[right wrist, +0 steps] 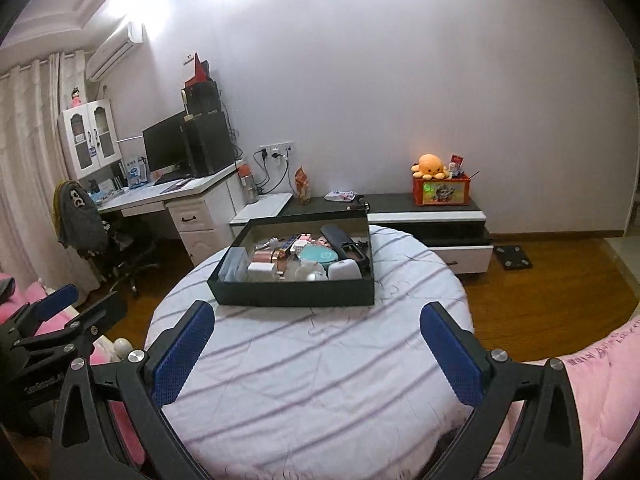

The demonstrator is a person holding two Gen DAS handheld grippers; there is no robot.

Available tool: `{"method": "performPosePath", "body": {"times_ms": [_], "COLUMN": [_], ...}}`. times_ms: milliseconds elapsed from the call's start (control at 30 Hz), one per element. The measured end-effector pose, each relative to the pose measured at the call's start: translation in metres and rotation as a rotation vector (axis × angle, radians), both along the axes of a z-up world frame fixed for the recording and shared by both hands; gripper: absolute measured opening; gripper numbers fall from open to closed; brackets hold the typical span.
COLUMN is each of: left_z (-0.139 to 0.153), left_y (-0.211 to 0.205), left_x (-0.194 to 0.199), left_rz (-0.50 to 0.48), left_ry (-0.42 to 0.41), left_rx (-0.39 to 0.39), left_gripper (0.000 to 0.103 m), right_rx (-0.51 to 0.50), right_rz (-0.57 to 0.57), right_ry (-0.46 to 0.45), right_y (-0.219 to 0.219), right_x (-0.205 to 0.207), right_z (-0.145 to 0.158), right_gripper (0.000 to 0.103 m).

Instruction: Organize rigid objects

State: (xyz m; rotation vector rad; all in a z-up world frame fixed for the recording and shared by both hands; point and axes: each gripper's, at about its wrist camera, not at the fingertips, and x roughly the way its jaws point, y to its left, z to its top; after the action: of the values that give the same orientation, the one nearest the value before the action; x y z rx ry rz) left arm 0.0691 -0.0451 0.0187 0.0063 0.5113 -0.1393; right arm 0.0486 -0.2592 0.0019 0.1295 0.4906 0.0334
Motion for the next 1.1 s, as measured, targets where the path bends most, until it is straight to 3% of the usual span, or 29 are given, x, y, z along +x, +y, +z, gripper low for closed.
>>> {"method": "performPosePath", "body": {"times_ms": [300,1100], "left_z": [-0.001,-0.001], "left_y": [0.003,0.006], "left_x": [-0.038,-0.049], "left_rz": [0.027,0.031], "left_ry": [-0.014,-0.048], "left_rx": [0.018,0.028], "left_gripper": [0.103,0.103], "right_rx": [-0.010,-0.016], "right_rz": [0.003,0.013], "right_ry": [-0.013,-0.005], "right_y": [0.011,0.017], "right_x": [-0.040,-0.042], "right_z": [-0.005,-0.011], "right_gripper": [0.103,0.103]}}
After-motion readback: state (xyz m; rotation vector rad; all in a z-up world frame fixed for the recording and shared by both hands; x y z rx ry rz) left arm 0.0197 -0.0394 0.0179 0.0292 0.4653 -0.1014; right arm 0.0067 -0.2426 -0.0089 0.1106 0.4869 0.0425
